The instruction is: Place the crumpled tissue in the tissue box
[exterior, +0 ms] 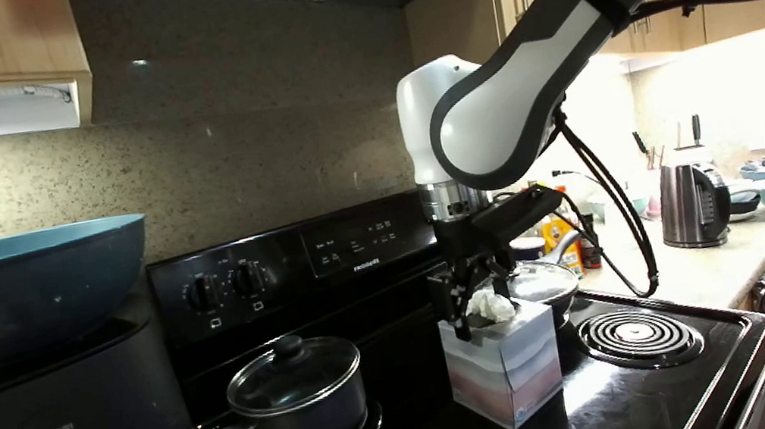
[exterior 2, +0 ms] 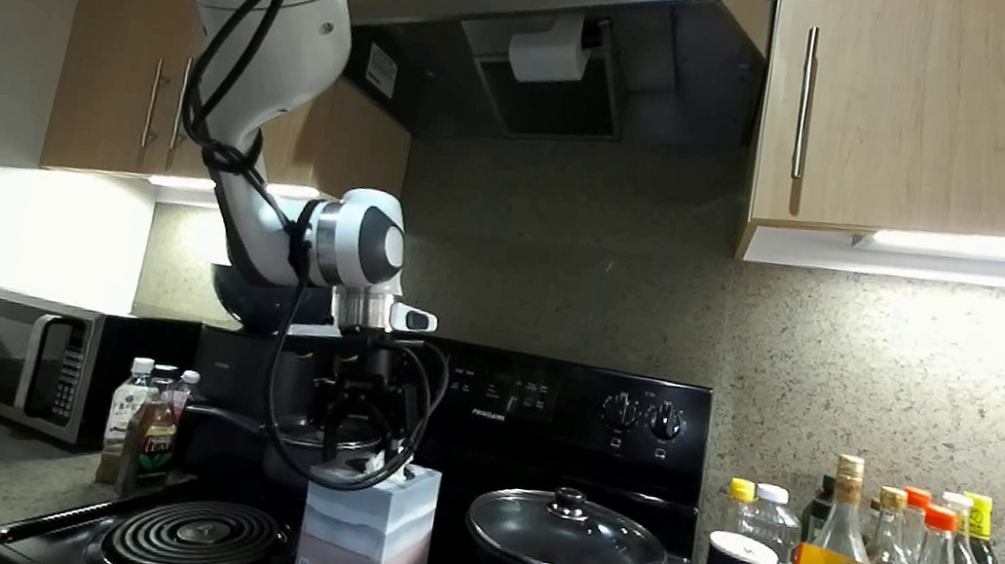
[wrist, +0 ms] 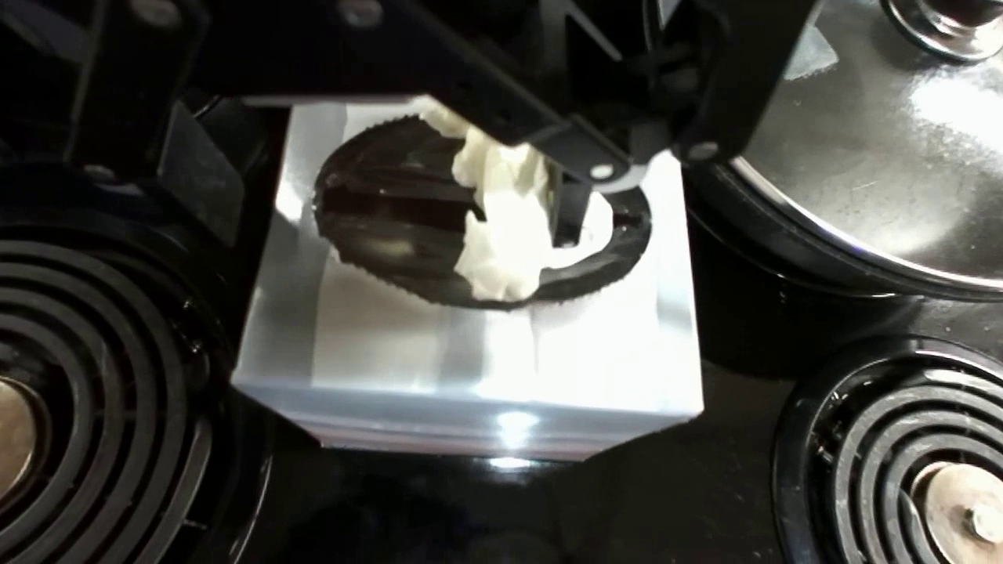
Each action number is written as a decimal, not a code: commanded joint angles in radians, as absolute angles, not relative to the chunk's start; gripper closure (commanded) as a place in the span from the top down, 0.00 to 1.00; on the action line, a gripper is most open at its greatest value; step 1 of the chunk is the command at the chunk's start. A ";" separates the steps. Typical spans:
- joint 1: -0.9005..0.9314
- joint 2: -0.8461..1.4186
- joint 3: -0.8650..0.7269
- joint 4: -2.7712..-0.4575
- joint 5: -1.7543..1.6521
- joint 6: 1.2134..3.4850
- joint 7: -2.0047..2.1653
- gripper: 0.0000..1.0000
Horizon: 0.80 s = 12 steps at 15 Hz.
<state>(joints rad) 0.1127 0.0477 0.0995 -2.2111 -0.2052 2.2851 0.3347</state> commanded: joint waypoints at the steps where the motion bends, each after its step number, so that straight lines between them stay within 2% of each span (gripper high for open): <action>1: 0.119 0.080 0.102 -2.191 -0.198 2.263 0.305 1.00; 5: 0.121 0.110 0.097 -2.182 -0.204 2.241 0.308 1.00; 12: 0.135 0.027 0.097 -2.198 -0.295 2.271 0.384 1.00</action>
